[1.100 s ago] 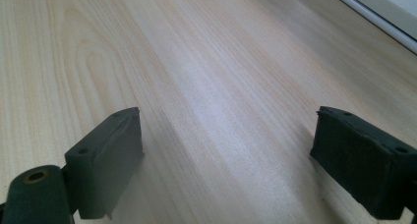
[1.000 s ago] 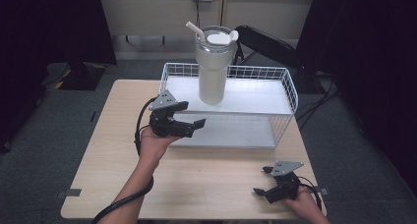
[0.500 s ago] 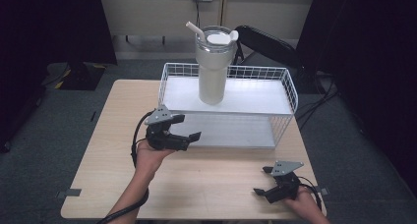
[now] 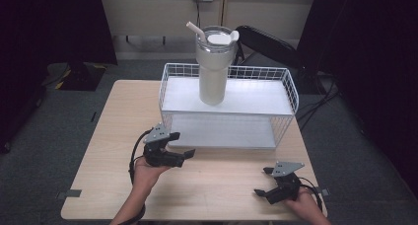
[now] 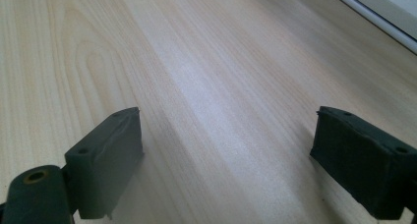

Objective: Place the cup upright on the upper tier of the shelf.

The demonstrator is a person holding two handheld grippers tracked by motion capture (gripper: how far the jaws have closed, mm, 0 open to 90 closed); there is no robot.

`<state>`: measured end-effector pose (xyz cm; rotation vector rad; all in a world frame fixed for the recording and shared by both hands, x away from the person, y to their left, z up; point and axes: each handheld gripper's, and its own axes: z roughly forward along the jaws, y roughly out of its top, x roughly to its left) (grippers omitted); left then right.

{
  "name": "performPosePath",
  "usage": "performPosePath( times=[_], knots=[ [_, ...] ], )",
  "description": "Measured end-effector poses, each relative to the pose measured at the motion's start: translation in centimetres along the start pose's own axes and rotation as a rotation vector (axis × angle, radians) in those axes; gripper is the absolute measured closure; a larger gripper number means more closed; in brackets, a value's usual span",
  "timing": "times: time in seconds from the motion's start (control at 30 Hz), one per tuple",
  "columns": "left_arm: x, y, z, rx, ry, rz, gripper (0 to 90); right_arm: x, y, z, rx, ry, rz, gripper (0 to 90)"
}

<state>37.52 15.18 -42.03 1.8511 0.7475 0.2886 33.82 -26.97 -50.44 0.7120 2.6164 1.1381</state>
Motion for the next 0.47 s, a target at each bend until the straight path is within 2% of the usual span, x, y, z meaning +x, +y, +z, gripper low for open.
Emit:
performPosePath(
  times=[0.07,0.1,0.27,0.47],
  knots=[
    [0.1,-1.4,0.3,0.018,-0.004,-0.019,12.2,0.0,0.0,0.0,0.0,0.0,0.0,11.1],
    [0.1,-1.4,0.3,0.018,-0.004,-0.019,12.1,0.0,0.0,0.0,0.0,0.0,0.0,11.1],
    [0.4,-3.8,0.5,0.057,0.007,-0.043,12.0,0.0,0.0,0.0,0.0,0.0,0.0,11.1],
    [0.5,-5.1,0.6,0.089,0.022,-0.039,11.9,0.0,0.0,0.0,0.0,0.0,0.0,11.1]
  ],
)
